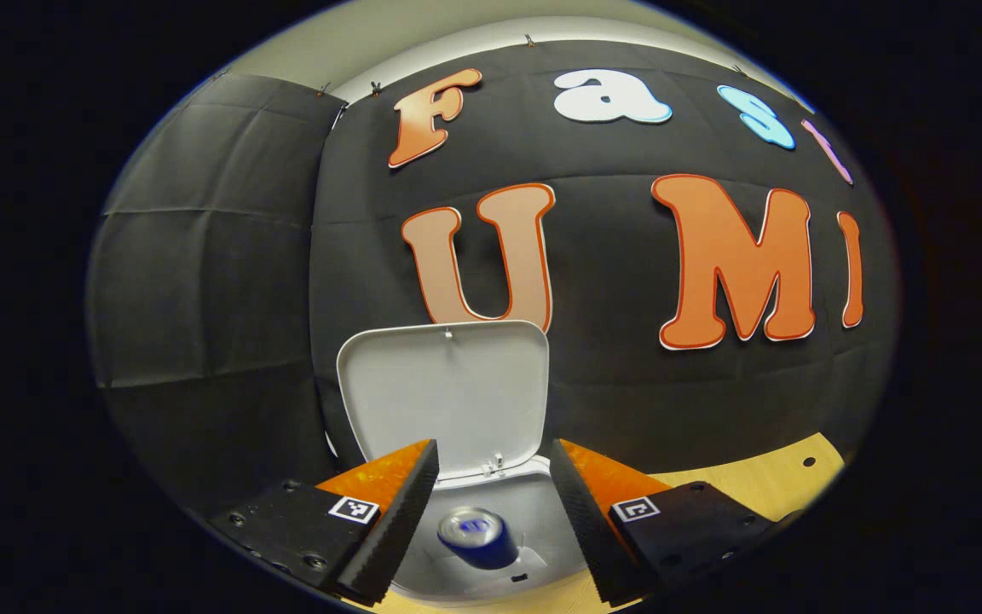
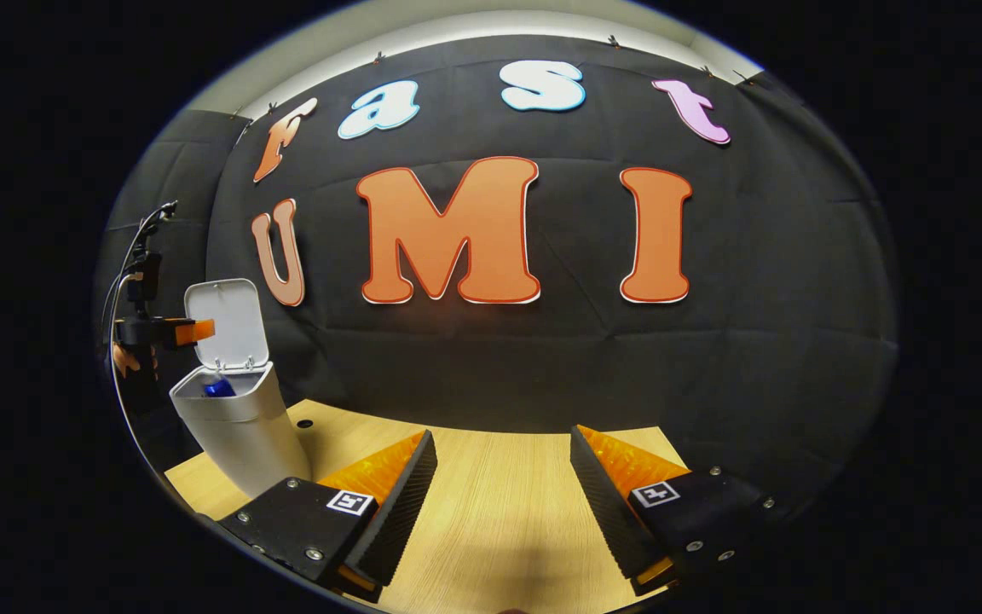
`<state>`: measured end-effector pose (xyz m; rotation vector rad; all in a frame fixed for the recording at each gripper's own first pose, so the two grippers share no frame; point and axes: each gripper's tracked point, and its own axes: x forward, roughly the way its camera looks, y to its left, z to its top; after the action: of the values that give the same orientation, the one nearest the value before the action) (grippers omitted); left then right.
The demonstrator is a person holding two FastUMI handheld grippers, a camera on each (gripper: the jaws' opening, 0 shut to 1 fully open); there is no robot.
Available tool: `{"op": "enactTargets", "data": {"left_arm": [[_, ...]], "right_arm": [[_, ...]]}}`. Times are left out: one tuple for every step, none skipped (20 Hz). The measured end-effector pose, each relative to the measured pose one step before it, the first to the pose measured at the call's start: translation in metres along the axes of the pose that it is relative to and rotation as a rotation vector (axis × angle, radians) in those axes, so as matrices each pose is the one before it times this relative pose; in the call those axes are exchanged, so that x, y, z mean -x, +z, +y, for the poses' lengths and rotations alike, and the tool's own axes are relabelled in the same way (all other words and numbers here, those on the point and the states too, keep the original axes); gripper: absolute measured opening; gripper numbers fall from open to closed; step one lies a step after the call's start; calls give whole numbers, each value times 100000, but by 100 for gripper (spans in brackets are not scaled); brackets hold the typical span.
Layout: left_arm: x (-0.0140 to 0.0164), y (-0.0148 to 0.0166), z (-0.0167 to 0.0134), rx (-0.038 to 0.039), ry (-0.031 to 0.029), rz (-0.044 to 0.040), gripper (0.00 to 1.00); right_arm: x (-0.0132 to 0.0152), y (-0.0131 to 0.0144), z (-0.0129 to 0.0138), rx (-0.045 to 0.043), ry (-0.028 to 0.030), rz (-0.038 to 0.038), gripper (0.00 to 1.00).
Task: Press the lid of the desktop garbage bin to open it, pick up the crumpled paper on the desktop and throw it into the bin, then pick up the pop can on the desktop and drop it into the bin, and finally close the garbage bin lid.
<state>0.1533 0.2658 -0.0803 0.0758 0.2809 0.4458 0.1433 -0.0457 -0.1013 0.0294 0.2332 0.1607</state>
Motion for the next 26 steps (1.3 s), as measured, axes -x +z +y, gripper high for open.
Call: {"op": "enactTargets", "data": {"left_arm": [[-146, 230, 199, -238, -69, -490, 87], [29, 455, 90, -550, -236, -1536, 85], [84, 628, 96, -456, -232, -914, 87], [-150, 645, 215, 228, -75, -818, 88], [13, 603, 207, 1103, -162, -664, 89], [-190, 997, 262, 1385, 18, -900, 89], [-155, 709, 388, 1065, 627, -629, 89], [-396, 1537, 703, 1288, 692, -1725, 89], [-330, 1227, 427, 552, 568, -1033, 89], [-372, 1099, 359, 385, 154, -1113, 89], [-377, 1037, 204, 118, 200, -1042, 89], [-307, 1067, 255, 158, 45, -655, 89], [-469, 877, 193, 359, -409, -79, 89], [-475, 1019, 150, 687, -670, -229, 89], [-513, 1134, 164, -165, 74, -721, 89], [-507, 1173, 195, -450, 102, -1458, 89], [-320, 1359, -92, -455, -651, -2009, 89], [-446, 1465, 33, -248, -611, -1991, 89], [-721, 998, -119, -42, -1333, -1175, 89], [-523, 623, -438, 581, -2314, 1015, 89], [-707, 430, -196, 360, -1673, 1556, 89], [-636, 288, 540, -637, 1951, 1925, 90], [-862, -132, 239, -809, 40, 1942, 92], [-644, -23, 70, -969, -617, 2044, 98], [-761, -291, 122, -1167, 391, 2061, 97], [-721, -608, 80, -656, -135, 3332, 97]], "right_arm": [[-3, 10, 85, -39, -160, 25, 94], [-45, 61, -47, -4, -330, -313, 94], [38, 34, 9, -241, 7, 205, 94], [37, -14, 38, -108, -106, -11, 94], [-77, 82, 119, -239, 255, -87, 94], [25, 68, 25, -22, 38, -147, 94], [16, 57, 73, 118, 240, -225, 94], [79, 28, -46, 246, -27, -223, 94], [26, 41, -8, -45, 159, -79, 94], [26, 10, 59, -105, 26, 216, 94], [-27, -58, -167, -82, -165, -35, 94], [-83, 43, 33, -227, 95, 83, 94], [19, -26, -27, -80, -138, 18, 94], [-78, 0, -11, -163, 111, 101, 94], [23, 78, -26, -118, -53, -119, 94], [-37, 78, -50, 26, -70, -268, 94], [-42, 1, -60, -24, -79, -29, 94], [-40, 4, -81, 54, -236, -10, 94], [-72, 14, -63, -281, 2, 126, 94], [-149, -78, -67, -159, -230, 230, 94], [44, -1, -107, -172, 37, -38, 94], [-132, 28, -62, -49, -297, -27, 94], [21, -6, -44, -105, -167, -229, 94], [-16, 7, -123, -172, -259, -168, 94], [-19, -49, -158, -181, -244, -35, 94], [-54, -119, -22, -324, -43, 477, 94]]}}
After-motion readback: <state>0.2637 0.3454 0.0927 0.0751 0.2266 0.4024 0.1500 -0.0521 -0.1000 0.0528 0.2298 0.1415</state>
